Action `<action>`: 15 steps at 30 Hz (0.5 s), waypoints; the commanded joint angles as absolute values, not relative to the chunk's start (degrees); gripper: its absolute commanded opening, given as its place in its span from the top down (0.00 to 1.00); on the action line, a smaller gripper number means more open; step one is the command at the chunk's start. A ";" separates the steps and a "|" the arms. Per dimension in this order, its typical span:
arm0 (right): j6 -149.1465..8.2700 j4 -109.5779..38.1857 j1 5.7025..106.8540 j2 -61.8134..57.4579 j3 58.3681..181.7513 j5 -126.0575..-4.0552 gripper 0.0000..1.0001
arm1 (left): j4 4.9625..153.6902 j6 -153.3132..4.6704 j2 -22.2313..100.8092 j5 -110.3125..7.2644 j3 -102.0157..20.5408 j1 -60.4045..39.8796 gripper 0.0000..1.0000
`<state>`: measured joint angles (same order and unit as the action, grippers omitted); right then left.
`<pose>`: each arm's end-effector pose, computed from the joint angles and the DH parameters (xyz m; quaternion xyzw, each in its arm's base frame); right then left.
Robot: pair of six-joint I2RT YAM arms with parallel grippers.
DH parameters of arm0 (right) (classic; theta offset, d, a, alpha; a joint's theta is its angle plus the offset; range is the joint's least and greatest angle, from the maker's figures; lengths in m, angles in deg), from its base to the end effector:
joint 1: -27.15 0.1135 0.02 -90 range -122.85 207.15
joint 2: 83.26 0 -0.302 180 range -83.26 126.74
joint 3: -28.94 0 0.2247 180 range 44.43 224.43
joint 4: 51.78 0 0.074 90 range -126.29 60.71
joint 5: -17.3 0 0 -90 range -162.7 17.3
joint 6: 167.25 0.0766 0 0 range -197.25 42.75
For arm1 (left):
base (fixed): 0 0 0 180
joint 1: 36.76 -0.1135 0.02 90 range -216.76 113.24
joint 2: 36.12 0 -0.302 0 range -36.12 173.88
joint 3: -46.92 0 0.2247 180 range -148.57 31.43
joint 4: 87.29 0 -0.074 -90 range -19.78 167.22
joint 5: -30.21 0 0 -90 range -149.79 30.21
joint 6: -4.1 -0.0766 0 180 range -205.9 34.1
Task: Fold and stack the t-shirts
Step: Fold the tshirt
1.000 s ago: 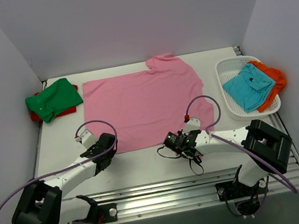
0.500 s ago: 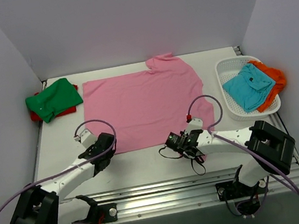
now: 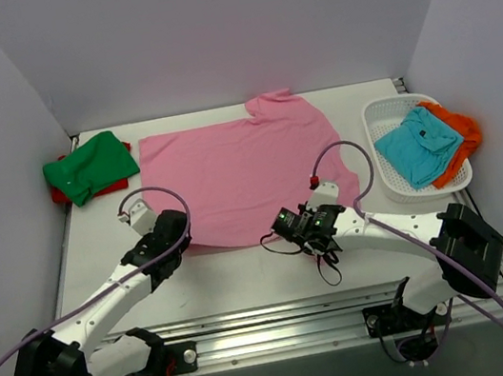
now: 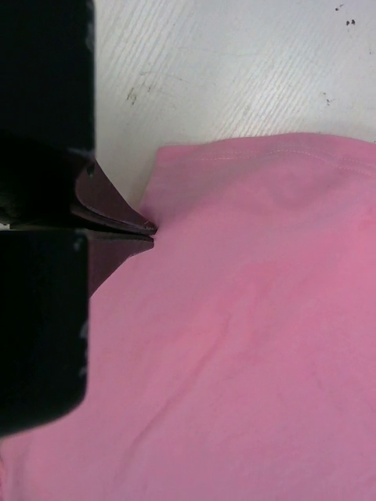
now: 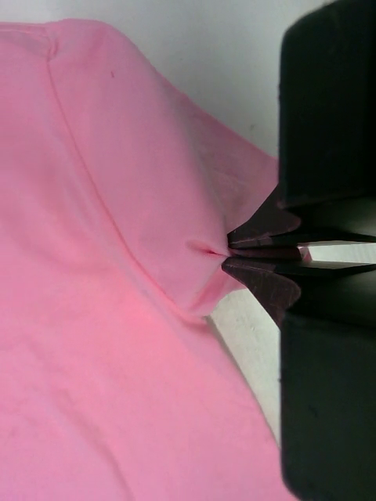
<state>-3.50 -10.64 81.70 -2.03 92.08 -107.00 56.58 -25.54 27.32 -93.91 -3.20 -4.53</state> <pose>0.1847 0.1850 0.2242 0.2308 0.8953 0.1042 0.3664 0.1861 -0.0666 0.2274 -0.3165 0.8452 -0.0493 0.4278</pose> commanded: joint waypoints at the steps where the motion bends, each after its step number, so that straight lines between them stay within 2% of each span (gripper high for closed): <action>1: -5.62 -6.50 81.03 -0.56 96.36 -112.24 1.00 | 56.56 -26.84 28.92 -95.12 -7.15 -4.42 0.98; 15: -13.70 -6.32 74.53 9.80 109.81 -116.38 1.00 | 58.67 -33.69 38.32 -95.74 -18.48 -9.07 0.98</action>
